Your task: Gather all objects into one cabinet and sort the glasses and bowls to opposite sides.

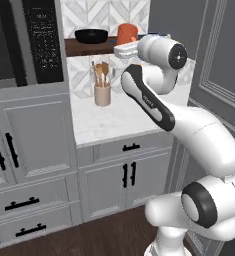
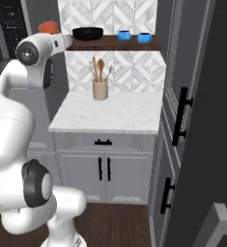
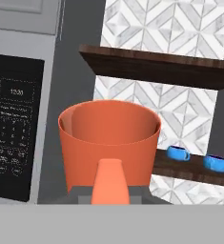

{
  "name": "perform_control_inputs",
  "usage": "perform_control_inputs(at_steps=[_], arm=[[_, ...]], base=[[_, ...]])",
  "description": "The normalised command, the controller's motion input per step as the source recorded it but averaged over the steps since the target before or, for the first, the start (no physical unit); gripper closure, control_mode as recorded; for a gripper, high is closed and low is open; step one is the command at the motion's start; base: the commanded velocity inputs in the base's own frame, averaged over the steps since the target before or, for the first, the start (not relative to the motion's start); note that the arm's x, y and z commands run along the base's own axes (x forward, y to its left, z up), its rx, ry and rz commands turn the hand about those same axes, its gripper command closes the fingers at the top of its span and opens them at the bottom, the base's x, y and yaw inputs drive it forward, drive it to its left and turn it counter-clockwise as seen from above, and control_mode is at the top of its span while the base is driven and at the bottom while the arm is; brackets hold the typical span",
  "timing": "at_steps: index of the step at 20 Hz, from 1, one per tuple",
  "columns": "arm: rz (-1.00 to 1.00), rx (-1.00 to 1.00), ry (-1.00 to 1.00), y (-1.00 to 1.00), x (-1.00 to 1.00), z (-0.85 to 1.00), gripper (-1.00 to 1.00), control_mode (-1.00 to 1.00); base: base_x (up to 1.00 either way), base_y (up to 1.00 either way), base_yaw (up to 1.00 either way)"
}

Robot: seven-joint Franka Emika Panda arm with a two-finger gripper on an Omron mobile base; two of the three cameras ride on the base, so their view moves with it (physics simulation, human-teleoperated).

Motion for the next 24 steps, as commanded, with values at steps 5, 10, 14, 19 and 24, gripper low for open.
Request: perform_control_inputs(at_steps=[5, 10, 14, 19, 24], arm=[[0.0, 0.0, 0.0, 0.0, 0.0, 0.0, 1.0, 1.0], [0.0, 0.0, 0.0, 0.0, 0.0, 0.0, 1.0, 1.0], [0.0, 0.0, 0.0, 0.0, 0.0, 0.0, 1.0, 1.0], [0.0, 0.0, 0.0, 0.0, 0.0, 0.0, 1.0, 1.0], [0.0, 0.0, 0.0, 0.0, 0.0, 0.0, 1.0, 1.0]], base=[[0.0, -0.36, -0.51], [-0.01, -0.15, -0.37], [0.03, -0.03, -0.01], [0.38, 0.0, -0.23], [0.24, 0.0, -0.25]])
